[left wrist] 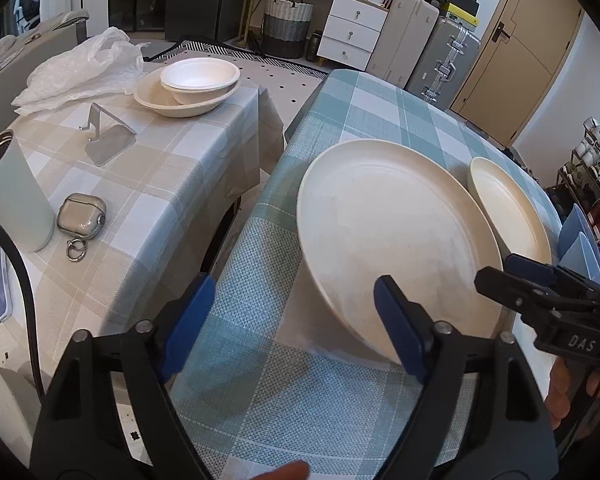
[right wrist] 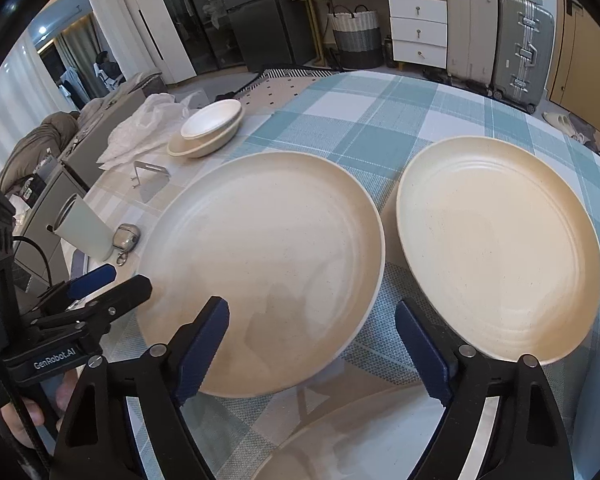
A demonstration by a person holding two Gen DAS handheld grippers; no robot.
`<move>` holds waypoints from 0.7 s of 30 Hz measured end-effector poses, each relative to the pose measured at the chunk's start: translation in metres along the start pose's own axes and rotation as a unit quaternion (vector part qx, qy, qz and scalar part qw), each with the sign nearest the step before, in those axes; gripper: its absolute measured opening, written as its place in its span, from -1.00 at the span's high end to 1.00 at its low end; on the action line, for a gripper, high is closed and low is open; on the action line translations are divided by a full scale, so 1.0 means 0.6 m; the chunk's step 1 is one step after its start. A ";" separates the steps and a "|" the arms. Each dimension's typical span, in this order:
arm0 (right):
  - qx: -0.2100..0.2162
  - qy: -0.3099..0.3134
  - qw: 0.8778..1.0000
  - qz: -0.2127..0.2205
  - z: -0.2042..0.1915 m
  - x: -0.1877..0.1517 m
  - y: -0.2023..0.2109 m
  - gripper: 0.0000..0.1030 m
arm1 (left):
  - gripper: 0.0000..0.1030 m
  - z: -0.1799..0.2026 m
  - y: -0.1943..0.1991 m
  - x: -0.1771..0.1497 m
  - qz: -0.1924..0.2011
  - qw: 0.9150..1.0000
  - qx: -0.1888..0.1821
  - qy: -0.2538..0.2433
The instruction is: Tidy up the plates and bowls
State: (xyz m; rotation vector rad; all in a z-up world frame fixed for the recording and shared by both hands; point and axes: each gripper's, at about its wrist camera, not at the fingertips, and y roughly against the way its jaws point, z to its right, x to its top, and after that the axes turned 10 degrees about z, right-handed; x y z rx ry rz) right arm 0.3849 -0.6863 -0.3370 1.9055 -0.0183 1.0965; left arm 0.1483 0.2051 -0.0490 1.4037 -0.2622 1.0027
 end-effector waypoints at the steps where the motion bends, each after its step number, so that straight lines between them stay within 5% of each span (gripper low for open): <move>1: 0.000 0.001 1.000 -0.002 0.000 -0.001 -0.004 -0.60 | -0.48 0.000 -0.002 -0.001 -0.001 1.000 -0.003 0.000; 6: -0.005 0.001 1.000 -0.008 0.004 -0.002 -0.016 -0.50 | -0.35 0.001 -0.011 -0.006 -0.008 1.000 -0.009 0.002; 17: -0.023 -0.007 0.999 -0.023 0.017 -0.008 -0.031 0.18 | 0.07 0.012 -0.023 -0.013 -0.007 1.000 -0.004 -0.016; 21: -0.029 -0.006 0.999 -0.019 0.017 -0.009 -0.031 0.41 | 0.47 0.015 -0.024 -0.018 -0.007 0.999 -0.034 -0.006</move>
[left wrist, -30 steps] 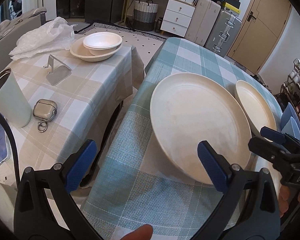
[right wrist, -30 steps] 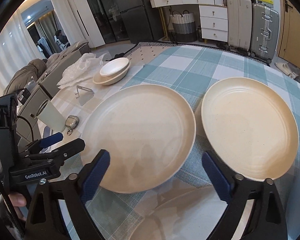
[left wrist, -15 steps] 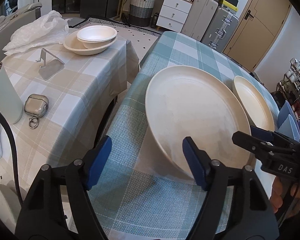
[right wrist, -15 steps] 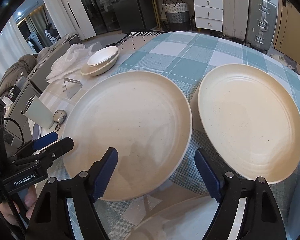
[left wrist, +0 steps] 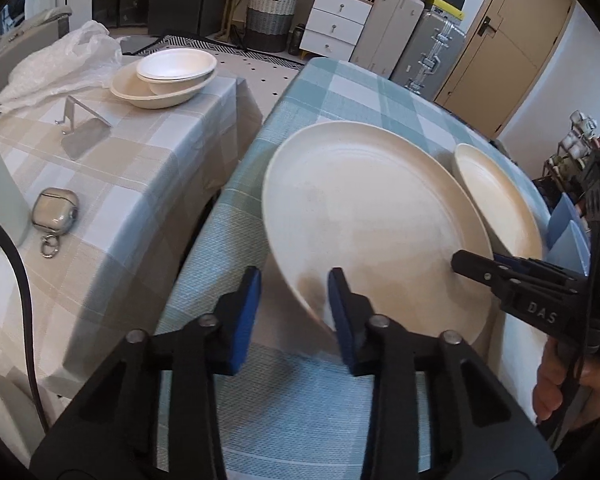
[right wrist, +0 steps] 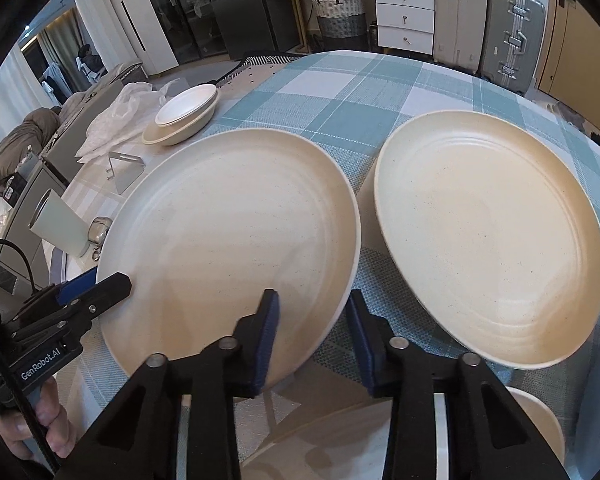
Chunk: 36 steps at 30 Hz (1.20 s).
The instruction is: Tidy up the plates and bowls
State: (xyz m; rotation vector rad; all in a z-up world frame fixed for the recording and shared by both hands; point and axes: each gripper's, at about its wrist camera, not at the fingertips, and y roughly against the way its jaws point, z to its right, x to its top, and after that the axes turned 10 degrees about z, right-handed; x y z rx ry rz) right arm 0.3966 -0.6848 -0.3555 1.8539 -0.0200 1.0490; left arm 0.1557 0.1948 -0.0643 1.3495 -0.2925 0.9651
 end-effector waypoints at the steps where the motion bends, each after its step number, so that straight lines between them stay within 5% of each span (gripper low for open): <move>1: -0.003 0.002 1.000 0.003 -0.001 0.000 0.001 0.44 | 0.51 0.003 0.000 -0.002 0.001 1.000 0.002 -0.005; 21: -0.021 0.025 0.999 0.018 -0.014 -0.007 0.013 0.48 | 0.59 0.022 0.004 -0.010 0.011 0.999 0.023 -0.039; 36: -0.020 0.021 0.998 0.050 -0.025 0.002 0.065 0.48 | 0.59 0.034 0.067 0.009 0.044 0.998 0.015 -0.048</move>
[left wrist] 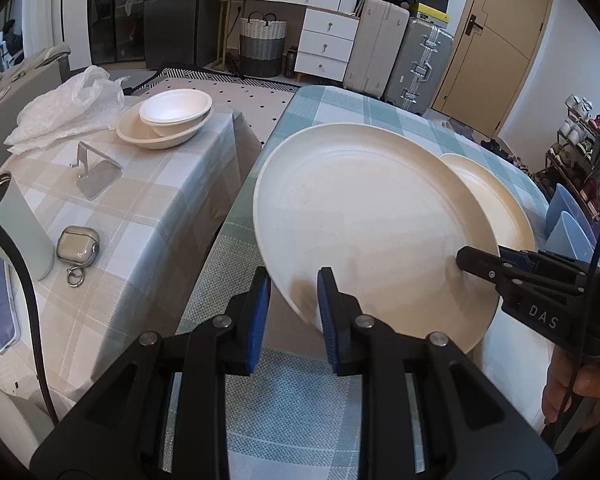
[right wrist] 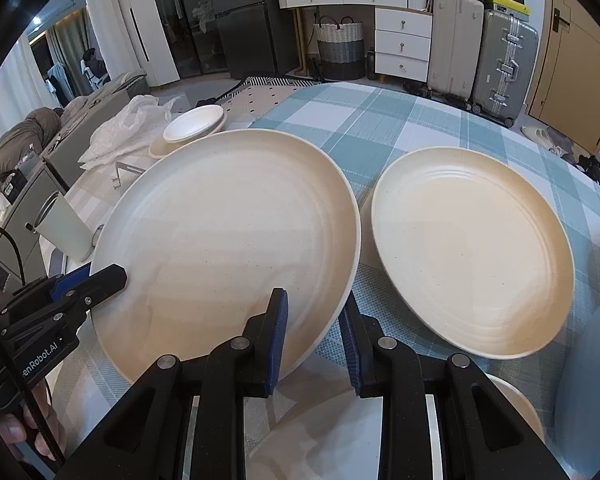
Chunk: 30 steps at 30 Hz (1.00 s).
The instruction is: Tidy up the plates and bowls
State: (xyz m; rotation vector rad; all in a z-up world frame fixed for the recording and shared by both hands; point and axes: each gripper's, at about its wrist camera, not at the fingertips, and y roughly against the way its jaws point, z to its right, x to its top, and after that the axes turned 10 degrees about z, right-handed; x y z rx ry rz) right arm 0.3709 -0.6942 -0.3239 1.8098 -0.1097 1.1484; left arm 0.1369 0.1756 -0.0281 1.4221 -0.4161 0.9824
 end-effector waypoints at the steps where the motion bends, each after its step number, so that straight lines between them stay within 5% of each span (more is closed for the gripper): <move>1: -0.001 -0.001 1.000 0.002 0.001 0.001 0.007 0.48 | 0.59 0.003 0.006 0.002 0.003 1.000 -0.002 -0.002; 30: -0.056 -0.068 0.995 0.053 0.080 -0.056 0.212 0.48 | 0.57 0.191 0.151 -0.005 0.033 0.993 -0.076 -0.087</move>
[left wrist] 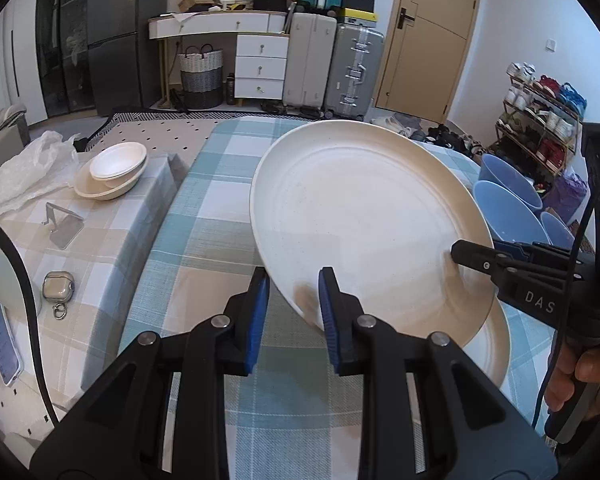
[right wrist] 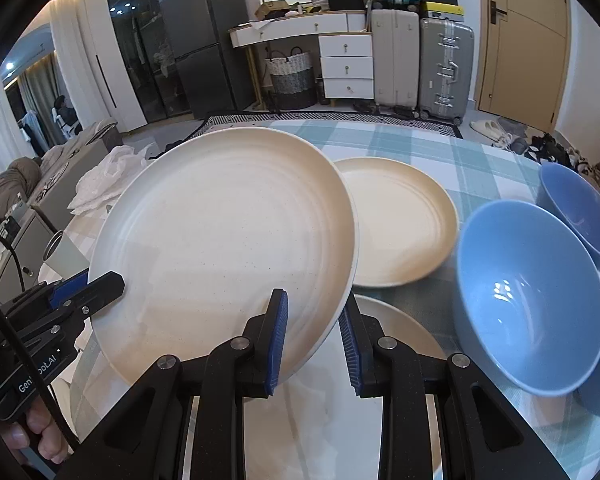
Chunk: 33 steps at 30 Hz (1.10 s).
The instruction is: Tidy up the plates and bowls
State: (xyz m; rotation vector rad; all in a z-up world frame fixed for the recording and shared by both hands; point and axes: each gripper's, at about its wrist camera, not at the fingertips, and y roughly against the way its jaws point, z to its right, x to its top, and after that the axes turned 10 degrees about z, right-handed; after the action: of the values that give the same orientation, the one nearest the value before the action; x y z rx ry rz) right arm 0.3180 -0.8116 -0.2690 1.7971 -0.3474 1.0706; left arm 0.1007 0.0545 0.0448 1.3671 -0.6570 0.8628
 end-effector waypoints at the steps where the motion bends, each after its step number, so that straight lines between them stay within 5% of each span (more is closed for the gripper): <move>1: -0.003 -0.003 1.000 0.000 0.006 -0.004 0.008 0.48 | 0.57 0.008 0.003 -0.001 0.000 1.000 -0.003 -0.004; 16: -0.040 -0.039 0.998 -0.002 0.055 -0.050 0.078 0.48 | 0.55 0.099 0.027 -0.028 -0.017 0.998 -0.034 -0.044; 33: -0.046 -0.068 0.996 -0.027 0.084 -0.110 0.079 0.48 | 0.54 0.102 0.001 -0.057 -0.049 0.995 -0.038 -0.082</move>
State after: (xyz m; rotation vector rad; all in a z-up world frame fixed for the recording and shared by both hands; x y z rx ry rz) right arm 0.2760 -0.8916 -0.2997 1.7913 -0.4213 0.8822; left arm 0.0869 -0.0110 0.0238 1.4002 -0.7354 0.6458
